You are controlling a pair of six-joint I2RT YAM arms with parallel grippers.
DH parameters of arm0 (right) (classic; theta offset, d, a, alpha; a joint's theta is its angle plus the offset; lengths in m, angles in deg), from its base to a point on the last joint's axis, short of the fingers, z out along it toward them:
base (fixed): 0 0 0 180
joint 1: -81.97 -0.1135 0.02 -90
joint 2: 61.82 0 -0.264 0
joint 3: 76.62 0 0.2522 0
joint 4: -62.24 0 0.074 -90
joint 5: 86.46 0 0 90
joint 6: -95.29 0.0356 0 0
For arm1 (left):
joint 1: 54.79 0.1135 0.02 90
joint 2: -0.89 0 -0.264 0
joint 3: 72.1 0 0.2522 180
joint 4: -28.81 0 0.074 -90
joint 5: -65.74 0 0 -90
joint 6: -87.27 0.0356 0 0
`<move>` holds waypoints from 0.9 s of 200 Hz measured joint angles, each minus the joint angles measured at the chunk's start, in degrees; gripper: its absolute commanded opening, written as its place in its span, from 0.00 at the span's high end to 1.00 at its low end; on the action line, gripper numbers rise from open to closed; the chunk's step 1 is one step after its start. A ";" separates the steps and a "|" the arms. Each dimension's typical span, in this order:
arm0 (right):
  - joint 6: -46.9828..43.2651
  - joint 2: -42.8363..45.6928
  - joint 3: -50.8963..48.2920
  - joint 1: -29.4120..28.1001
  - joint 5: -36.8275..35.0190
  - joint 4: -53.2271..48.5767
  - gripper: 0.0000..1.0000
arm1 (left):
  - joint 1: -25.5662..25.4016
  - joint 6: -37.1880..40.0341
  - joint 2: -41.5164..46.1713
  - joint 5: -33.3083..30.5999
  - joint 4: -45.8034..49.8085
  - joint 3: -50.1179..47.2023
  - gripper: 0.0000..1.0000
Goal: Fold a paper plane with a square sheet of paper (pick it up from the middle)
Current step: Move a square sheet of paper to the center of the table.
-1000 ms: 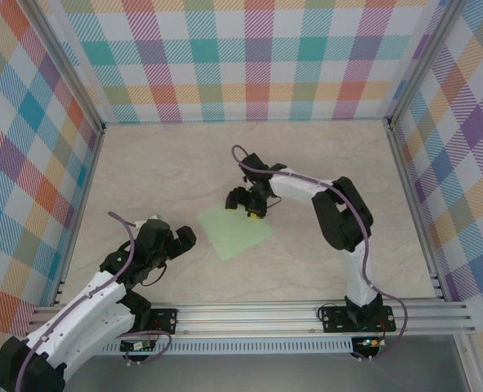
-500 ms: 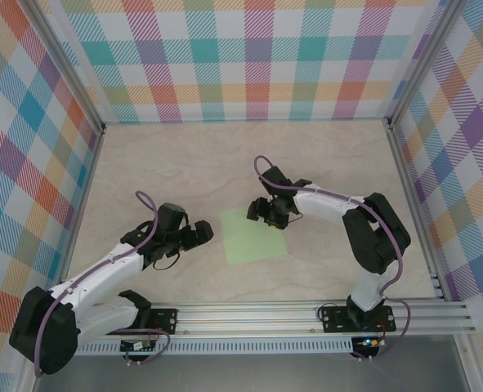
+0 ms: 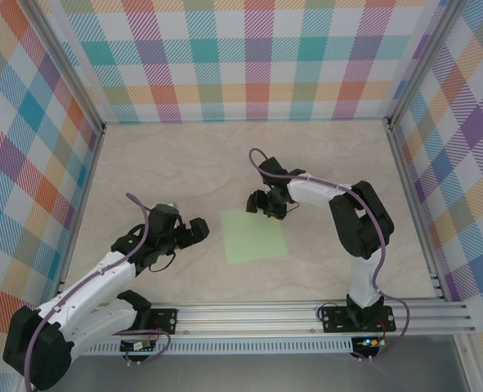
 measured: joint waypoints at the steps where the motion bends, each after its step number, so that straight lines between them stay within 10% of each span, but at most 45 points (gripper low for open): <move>1: 0.11 0.09 -0.13 0.00 -0.04 0.07 0.31 | 0.00 0.00 0.09 0.00 0.00 0.00 0.00; 85: -0.76 6.38 -3.43 -0.31 -2.64 -3.96 0.07 | 0.00 -0.07 10.36 -3.30 -3.91 -5.18 0.00; 180: 5.81 14.95 -8.85 -8.35 -5.73 -10.58 0.10 | 0.00 2.16 4.90 -4.92 -1.92 -4.20 0.00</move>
